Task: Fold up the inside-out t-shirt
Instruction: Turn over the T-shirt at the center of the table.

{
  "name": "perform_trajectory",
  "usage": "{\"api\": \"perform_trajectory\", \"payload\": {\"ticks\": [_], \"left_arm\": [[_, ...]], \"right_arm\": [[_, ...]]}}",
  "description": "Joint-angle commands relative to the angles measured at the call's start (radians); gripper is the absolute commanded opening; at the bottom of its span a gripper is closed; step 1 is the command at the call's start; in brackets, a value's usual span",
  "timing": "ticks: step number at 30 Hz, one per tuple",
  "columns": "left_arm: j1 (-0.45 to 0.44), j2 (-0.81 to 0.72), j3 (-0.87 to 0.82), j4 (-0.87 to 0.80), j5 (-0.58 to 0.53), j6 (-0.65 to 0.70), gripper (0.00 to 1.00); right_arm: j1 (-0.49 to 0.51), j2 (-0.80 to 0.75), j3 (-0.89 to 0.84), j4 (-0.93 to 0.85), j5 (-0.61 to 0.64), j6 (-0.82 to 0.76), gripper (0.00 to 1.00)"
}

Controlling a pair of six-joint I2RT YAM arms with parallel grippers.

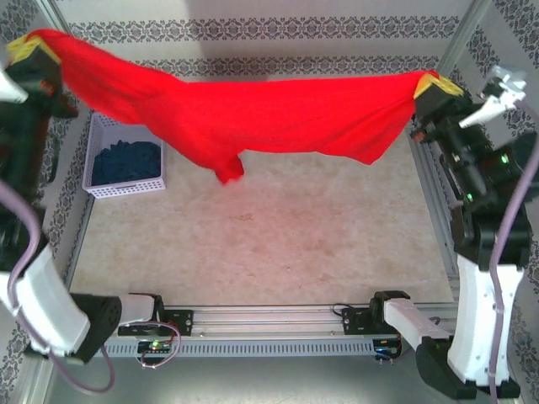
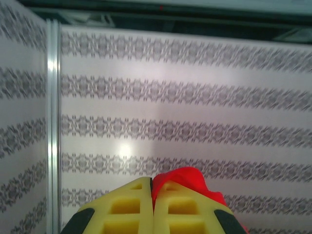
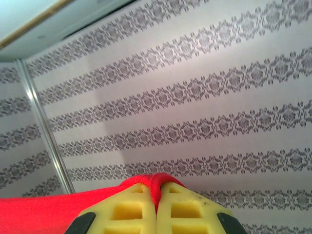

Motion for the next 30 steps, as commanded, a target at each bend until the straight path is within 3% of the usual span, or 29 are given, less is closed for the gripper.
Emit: {"api": "perform_trajectory", "payload": {"ticks": [1, 9, 16, 24, 27, 30], "left_arm": [[0.01, -0.077, -0.041, 0.034, 0.042, -0.02, 0.0], [0.01, -0.132, -0.001, 0.043, 0.052, 0.002, 0.0], [0.01, 0.052, -0.029, 0.042, 0.017, 0.041, 0.0], [0.01, 0.376, -0.115, 0.156, 0.068, 0.032, 0.0], [0.01, 0.535, -0.128, 0.201, 0.071, 0.026, 0.0], [0.01, 0.733, -0.089, 0.24, 0.086, 0.019, 0.03]], "right_arm": [[0.01, -0.059, 0.018, -0.05, 0.019, -0.028, 0.0], [0.009, -0.142, 0.088, -0.134, 0.06, -0.053, 0.0], [0.01, -0.046, 0.018, -0.09, 0.107, -0.095, 0.0], [0.014, 0.223, -0.176, 0.142, 0.189, -0.155, 0.0], [0.022, 0.376, -0.215, 0.237, 0.208, -0.174, 0.0], [0.032, 0.593, -0.201, 0.336, 0.234, -0.189, 0.06]]}}
